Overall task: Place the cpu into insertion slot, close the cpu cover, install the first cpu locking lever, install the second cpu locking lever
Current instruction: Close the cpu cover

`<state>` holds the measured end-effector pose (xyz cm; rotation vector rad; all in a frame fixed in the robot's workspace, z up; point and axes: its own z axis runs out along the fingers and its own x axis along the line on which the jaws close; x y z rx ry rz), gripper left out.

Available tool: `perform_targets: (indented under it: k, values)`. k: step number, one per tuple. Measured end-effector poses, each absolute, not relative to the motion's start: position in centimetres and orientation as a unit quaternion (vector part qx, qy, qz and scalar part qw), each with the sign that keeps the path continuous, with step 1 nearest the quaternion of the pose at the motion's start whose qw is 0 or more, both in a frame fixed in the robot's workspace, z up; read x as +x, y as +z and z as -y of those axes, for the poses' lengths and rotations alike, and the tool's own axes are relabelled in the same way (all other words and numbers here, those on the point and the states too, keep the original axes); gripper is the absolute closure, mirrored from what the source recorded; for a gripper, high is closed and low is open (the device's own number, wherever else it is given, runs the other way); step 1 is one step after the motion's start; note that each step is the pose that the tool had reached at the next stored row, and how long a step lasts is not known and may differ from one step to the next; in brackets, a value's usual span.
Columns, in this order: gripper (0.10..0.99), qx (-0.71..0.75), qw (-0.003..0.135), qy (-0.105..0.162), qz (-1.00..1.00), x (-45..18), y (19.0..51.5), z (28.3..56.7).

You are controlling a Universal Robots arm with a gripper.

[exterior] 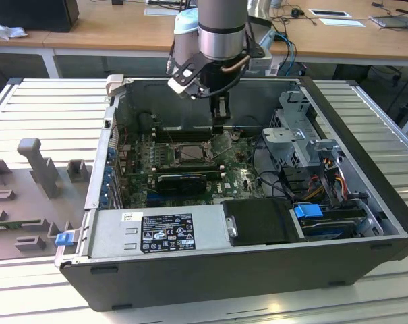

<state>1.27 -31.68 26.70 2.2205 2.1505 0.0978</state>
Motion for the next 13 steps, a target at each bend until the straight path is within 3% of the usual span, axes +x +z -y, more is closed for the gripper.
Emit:
perform_targets:
  k: [13]
  values:
    - [0.980, 0.708, 0.022, 0.030, -0.705, 5.8, 25.6, 31.6]
